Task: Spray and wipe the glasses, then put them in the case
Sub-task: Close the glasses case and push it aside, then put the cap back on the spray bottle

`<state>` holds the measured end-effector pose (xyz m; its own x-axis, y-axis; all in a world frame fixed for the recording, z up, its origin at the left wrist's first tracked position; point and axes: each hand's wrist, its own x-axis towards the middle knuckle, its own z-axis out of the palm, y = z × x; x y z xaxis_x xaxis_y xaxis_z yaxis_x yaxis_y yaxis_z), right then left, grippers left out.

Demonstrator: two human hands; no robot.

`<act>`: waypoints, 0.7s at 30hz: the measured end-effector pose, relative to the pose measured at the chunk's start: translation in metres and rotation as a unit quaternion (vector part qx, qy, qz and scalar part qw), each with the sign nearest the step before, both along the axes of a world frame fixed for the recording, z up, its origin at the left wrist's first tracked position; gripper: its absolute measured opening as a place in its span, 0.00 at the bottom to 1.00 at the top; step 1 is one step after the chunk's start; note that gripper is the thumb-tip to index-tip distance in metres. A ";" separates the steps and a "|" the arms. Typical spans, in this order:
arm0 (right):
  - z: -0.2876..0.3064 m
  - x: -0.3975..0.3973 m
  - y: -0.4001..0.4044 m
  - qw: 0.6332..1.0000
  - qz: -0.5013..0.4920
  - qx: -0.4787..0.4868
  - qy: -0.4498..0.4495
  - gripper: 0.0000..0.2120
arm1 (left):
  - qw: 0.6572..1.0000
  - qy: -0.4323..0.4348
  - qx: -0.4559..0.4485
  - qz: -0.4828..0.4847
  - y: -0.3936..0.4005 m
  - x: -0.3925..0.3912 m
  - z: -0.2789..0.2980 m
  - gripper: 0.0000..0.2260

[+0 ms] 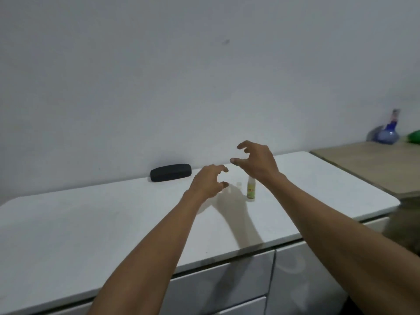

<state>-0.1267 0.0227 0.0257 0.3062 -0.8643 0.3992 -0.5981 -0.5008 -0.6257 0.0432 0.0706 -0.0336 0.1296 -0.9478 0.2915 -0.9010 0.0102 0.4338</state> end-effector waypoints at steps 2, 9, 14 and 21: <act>-0.015 -0.021 0.010 1.000 -0.003 0.024 -0.013 0.28 | 1.000 0.006 0.012 -0.018 -0.005 -0.020 -0.007 0.21; -0.070 -0.046 0.020 0.989 -0.002 0.104 -0.105 0.30 | 1.000 0.010 0.012 -0.022 -0.022 -0.058 -0.030 0.14; -0.087 -0.041 0.016 0.981 -0.005 0.106 -0.165 0.16 | 1.000 -0.007 0.011 0.007 -0.033 -0.057 -0.039 0.10; -0.096 -0.036 0.012 0.978 0.009 0.105 -0.181 0.11 | 0.973 0.226 -0.037 0.026 -0.037 -0.056 -0.038 0.11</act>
<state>-0.1631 0.0346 -0.0698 0.1929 -0.9348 0.2981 -0.3101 -0.3463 -0.8854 -0.0130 0.0332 -0.0716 0.3066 -0.9154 0.2608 -0.6191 0.0163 0.7851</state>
